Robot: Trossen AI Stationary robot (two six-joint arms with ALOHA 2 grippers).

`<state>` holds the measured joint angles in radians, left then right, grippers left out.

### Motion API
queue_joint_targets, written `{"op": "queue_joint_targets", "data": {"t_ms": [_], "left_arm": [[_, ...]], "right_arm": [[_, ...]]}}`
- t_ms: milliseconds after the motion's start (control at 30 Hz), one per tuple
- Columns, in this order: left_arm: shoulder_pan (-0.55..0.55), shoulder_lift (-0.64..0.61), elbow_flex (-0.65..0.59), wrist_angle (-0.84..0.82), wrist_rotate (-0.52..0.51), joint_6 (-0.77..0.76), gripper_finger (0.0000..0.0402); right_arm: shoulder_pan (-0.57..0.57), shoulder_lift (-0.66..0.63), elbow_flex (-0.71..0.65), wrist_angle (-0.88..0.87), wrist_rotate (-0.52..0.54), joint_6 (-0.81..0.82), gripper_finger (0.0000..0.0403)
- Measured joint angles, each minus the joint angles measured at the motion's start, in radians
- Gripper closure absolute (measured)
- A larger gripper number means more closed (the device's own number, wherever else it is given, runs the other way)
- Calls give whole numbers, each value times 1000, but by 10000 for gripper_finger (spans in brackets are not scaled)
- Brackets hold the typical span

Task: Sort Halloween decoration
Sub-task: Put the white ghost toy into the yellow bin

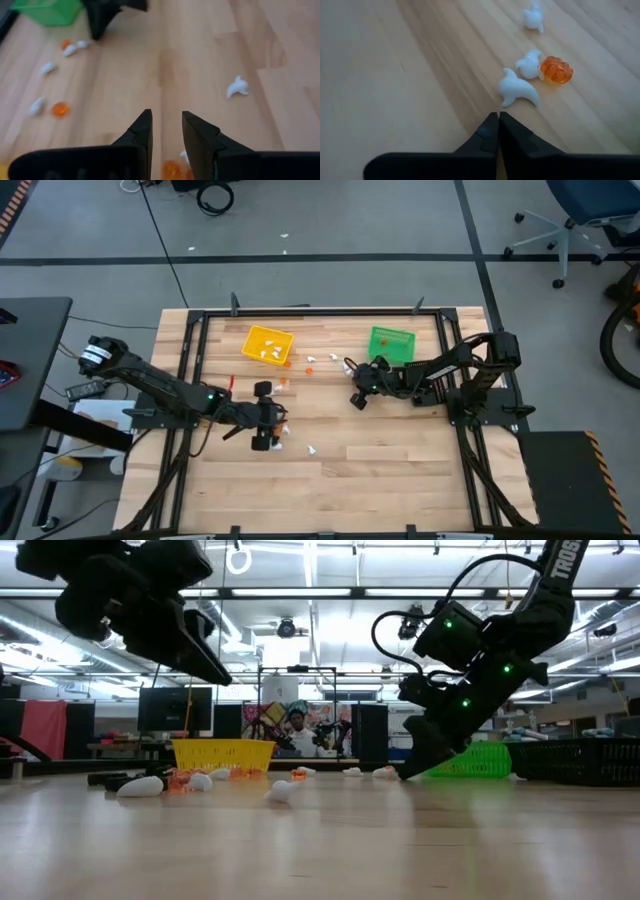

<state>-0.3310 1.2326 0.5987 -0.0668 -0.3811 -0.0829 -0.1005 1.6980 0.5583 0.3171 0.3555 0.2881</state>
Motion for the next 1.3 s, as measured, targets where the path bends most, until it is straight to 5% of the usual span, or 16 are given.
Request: {"op": "queue_joint_targets", "data": {"t_ms": [200,667,1033,1300], "left_arm": [[-13,-46,0,-49,-27,-47,320],[-16,-41,0,-29,-27,-46,320],[-28,-21,-136,327,-26,-37,320],[-28,-22,-152,369,-27,-53,320]], "right_arm": [[20,0,0,7,-19,-47,363],[26,2,0,79,100,-26,183],[-52,2,-70,252,-7,-100,196],[-72,137,-82,458,-62,-121,201]]}}
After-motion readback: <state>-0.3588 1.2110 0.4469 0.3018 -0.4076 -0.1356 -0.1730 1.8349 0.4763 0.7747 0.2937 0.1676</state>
